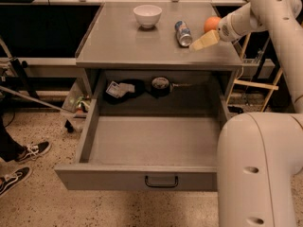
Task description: Pick orange from top drawer and place on counter
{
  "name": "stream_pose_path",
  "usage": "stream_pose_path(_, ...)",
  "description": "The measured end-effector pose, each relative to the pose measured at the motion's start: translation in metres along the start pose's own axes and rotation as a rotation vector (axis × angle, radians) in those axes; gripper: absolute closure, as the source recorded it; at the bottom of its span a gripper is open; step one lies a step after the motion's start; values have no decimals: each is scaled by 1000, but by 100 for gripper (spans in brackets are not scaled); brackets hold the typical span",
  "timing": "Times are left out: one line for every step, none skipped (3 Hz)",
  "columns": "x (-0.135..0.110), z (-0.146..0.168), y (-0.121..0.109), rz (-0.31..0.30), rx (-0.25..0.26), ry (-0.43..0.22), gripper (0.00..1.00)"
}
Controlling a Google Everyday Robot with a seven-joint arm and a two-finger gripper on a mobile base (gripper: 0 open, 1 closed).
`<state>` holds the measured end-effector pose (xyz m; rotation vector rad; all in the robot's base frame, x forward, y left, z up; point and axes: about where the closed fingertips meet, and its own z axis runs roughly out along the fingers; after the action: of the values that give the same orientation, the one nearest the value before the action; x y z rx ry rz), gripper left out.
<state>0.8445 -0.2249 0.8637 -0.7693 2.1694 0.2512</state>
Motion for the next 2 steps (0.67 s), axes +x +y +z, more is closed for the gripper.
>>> stream_pose_path(19,-31,37,-4,-90,98,0)
stream_pose_path(16,-85,57,-16,-73,105,0)
